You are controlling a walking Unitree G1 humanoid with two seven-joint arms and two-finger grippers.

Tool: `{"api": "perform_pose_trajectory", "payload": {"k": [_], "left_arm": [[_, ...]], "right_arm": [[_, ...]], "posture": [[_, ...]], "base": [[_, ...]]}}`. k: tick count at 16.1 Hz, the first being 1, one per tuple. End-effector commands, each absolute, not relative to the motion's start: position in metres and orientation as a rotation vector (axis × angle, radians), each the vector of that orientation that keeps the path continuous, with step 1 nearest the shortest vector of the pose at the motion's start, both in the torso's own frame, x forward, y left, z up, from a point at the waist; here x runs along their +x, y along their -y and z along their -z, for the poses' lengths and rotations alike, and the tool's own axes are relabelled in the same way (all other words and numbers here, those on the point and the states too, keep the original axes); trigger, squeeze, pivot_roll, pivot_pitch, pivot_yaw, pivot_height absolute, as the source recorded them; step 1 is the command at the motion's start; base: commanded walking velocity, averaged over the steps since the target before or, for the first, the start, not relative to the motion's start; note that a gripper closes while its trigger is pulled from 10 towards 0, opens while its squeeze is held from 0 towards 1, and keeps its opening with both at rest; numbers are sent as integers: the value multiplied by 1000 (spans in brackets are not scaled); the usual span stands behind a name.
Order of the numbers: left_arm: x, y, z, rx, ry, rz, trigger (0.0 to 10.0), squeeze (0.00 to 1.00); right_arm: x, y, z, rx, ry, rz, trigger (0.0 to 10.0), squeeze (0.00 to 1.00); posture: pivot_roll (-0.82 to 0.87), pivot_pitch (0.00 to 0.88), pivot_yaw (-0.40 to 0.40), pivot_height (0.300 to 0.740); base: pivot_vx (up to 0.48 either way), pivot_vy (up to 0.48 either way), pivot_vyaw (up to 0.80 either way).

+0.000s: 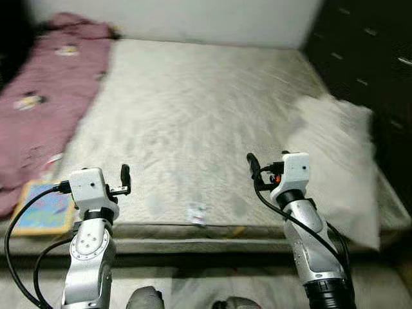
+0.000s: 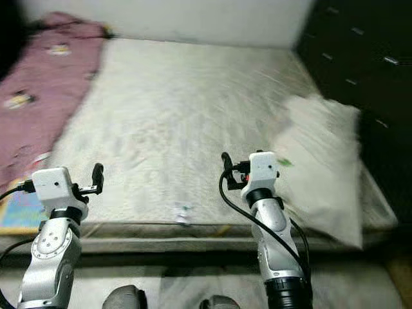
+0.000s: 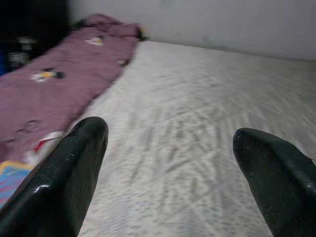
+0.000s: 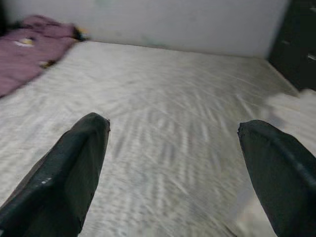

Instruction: Clean up the room

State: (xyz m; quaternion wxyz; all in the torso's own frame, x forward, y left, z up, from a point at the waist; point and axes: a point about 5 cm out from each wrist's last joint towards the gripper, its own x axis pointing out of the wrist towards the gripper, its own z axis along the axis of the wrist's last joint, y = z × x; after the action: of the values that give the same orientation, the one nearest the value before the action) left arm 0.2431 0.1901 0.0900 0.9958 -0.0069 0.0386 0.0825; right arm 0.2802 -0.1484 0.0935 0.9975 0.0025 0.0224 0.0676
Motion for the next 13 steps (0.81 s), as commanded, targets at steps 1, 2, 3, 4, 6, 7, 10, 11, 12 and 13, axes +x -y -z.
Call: {"api": "perform_pose_trajectory", "payload": {"k": [1,2,3,4,6,7,10,11,12,13], "left_arm": [[246,-186,-96,-12,-61,-138,10000,0],[246,-186,-96,-13,-62,-137,10000,0],[247,-186,-97,-14,-60,-137,10000,0],[247,-186,-99,-13,-57,-139,10000,0],[248,-185,-101,-16,-53,-138,10000,0],[249,-185,-103,-13,-46,-137,10000,0],[250,-184,-107,-6,-37,-147,10000,0],[250,-184,-108,-1,-37,-151,10000,0],[250,-184,-109,-4,-37,-155,10000,0],[250,-184,-109,-8,-41,-163,10000,0]], "right_arm": [[282,149,-104,8,-14,-138,10000,0],[282,149,-104,9,-15,-139,10000,0],[282,149,-104,13,-18,-139,10000,0],[283,149,-105,15,-19,-139,10000,0],[283,149,-107,29,-15,-144,10000,0],[283,148,-108,35,-11,-152,10000,0],[283,145,-111,33,-2,-174,10000,0],[283,144,-113,32,3,-187,10000,0],[283,142,-115,32,8,-203,10000,0],[283,141,-116,34,10,-211,10000,0]], "posture": [[62,0,-81,740],[62,0,-81,740],[60,0,-85,740],[59,0,-86,740],[57,0,-85,740],[56,0,-84,740],[58,2,-84,740],[60,15,-83,740],[60,23,-84,740],[59,27,-84,740]], "base": [[0,0,-800],[0,0,-800],[0,0,-800],[0,0,-800],[0,0,-800],[0,0,0],[0,0,0],[0,0,0],[0,0,0],[0,0,0]]}}
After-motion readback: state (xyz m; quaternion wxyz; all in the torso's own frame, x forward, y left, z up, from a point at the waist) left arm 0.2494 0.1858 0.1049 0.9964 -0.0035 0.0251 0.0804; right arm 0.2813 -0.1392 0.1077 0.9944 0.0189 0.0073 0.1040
